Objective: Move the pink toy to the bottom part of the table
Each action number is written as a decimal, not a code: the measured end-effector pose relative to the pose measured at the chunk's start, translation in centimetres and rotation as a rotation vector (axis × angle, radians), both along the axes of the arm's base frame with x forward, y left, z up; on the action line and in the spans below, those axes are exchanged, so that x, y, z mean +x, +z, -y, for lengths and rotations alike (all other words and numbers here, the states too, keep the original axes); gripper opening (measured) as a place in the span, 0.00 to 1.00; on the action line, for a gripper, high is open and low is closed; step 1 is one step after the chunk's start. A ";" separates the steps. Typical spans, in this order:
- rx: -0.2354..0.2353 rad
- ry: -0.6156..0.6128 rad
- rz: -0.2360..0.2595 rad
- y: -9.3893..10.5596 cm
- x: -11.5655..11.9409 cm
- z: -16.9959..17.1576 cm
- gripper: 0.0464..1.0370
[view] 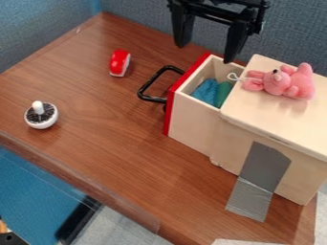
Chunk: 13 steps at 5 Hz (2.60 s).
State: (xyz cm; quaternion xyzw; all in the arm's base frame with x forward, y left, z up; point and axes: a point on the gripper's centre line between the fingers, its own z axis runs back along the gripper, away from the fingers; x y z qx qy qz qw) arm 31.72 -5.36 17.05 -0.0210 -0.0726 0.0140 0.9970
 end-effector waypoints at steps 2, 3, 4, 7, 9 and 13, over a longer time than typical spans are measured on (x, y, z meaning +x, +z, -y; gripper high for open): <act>-0.036 -0.073 0.015 1.0 2.0 2.5 0.96; -0.044 -0.144 0.024 1.2 3.8 4.3 0.96; -0.071 -0.198 0.035 1.1 5.1 6.0 0.96; -0.036 -0.304 -0.079 -3.3 4.8 8.4 0.96; -0.017 -0.288 -0.081 -5.0 6.0 8.6 0.96; 0.019 -0.240 -0.150 -6.1 6.4 6.5 0.31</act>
